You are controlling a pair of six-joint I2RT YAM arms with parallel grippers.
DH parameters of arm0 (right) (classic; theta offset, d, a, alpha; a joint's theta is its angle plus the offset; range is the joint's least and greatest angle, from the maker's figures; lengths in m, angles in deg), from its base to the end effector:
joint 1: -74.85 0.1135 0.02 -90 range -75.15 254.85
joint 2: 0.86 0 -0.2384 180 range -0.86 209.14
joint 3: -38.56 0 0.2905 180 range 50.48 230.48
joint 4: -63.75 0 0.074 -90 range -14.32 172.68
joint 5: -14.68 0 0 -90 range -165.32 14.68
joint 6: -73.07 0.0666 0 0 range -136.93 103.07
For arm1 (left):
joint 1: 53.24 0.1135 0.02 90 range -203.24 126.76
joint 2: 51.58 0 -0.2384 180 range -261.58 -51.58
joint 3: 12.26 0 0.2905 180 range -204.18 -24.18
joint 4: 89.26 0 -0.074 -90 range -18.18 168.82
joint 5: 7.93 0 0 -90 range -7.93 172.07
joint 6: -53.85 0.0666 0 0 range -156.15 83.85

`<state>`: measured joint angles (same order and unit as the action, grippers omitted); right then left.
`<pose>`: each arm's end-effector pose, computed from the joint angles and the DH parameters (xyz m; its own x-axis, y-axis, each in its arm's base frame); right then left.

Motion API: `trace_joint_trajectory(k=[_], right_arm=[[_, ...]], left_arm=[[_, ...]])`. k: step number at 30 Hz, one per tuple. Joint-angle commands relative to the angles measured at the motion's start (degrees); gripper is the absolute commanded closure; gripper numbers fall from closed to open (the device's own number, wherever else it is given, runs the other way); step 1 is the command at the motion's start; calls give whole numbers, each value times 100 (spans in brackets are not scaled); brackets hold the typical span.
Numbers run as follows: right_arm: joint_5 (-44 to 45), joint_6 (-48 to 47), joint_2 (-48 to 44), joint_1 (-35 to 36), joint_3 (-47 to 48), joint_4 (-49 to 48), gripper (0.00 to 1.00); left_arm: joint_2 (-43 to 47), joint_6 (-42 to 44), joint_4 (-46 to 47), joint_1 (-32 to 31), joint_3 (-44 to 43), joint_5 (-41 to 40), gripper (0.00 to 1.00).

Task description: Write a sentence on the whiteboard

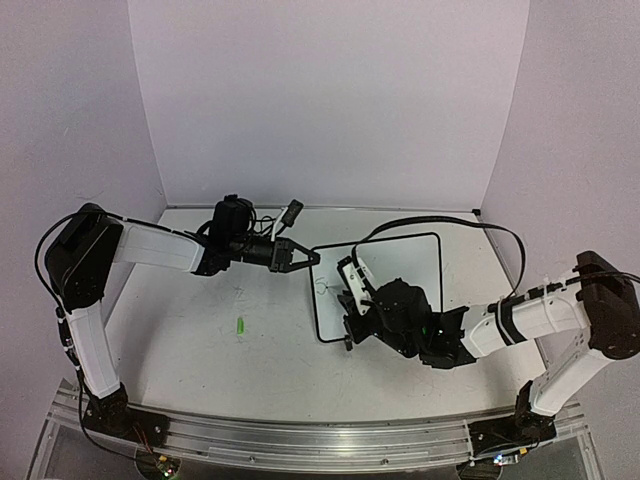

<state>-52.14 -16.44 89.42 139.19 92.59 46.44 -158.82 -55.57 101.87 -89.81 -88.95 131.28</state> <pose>0.1896 0.3342 0.1362 -0.1463 -0.2863 -0.9469 -0.6662 0.7361 -0.1197 0.3327 -0.3096 0.1545 -0.5719 0.1538 -0.8058 0.8191 0.1595 -0.5510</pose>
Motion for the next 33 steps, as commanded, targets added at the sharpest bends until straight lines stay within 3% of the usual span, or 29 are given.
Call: trace_joint_trajectory(k=[1, 33], right_arm=[[97, 145, -35, 12, -44, 163, 100], [125, 149, -47, 9, -39, 244, 100]], left_arm=[[124, -11, -73, -36, 76, -22, 100], [107, 18, -134, -39, 53, -22, 100]])
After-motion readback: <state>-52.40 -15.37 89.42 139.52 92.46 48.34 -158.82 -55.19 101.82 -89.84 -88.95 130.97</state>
